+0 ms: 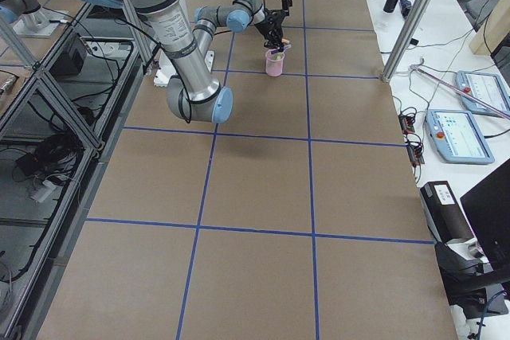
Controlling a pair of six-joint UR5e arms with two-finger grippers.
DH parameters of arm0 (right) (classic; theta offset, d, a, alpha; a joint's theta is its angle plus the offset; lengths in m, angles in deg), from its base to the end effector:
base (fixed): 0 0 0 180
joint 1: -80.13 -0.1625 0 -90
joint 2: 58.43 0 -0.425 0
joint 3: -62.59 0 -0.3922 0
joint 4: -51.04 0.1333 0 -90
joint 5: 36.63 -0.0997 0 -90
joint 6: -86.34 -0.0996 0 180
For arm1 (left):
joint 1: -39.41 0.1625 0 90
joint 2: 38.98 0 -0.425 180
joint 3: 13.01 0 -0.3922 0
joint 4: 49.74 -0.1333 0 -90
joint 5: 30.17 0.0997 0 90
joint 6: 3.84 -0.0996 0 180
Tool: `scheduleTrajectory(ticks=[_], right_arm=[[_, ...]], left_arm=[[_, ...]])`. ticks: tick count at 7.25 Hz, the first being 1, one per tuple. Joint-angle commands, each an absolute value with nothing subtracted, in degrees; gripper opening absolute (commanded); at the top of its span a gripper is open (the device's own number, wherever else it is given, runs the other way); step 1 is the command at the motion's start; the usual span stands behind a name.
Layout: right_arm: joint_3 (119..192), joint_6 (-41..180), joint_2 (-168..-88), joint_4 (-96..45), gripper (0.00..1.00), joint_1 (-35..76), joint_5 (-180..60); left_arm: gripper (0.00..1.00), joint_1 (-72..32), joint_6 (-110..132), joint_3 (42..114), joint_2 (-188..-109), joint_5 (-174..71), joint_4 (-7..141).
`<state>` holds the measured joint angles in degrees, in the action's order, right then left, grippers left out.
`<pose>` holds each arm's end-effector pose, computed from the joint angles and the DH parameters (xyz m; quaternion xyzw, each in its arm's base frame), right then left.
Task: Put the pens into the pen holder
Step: 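Carry the purple marker to the cup and release it with the right gripper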
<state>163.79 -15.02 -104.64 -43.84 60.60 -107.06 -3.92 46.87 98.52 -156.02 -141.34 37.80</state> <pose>-0.5617 -0.3761 0.1318 0.1833 -0.4053 0.3071 0.8413 0.3615 -0.4748 0.2395 0.1272 0.4007 0.0400 0.9064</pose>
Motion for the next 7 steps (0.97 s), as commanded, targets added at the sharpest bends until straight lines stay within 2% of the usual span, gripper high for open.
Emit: scheduleTrajectory(ticks=[1,2,3,4,7], right_arm=[[163.5,-14.0,-104.8,-43.8,0.14,61.1,-107.0],[163.8,-13.9,-104.7,-43.8,0.54,61.1,-107.0],[164.0,-13.9,-104.6,-43.8,0.7,61.1,-107.0],[164.7,-13.9,-104.5,-43.8,0.74,61.1,-107.2],[166.3,-13.5,-104.9,-43.8,0.78,61.0,-107.5]], left_arm=[[0.95,-3.9,46.9,98.5,-156.1,-141.4,37.8],[0.95,-3.9,46.9,98.5,-156.1,-141.4,37.8],[0.95,-3.7,46.9,98.2,-156.0,-141.4,37.7],[0.95,-3.7,46.9,97.6,-155.9,-141.4,37.7],[0.95,-3.7,46.9,96.8,-155.8,-141.4,37.6]])
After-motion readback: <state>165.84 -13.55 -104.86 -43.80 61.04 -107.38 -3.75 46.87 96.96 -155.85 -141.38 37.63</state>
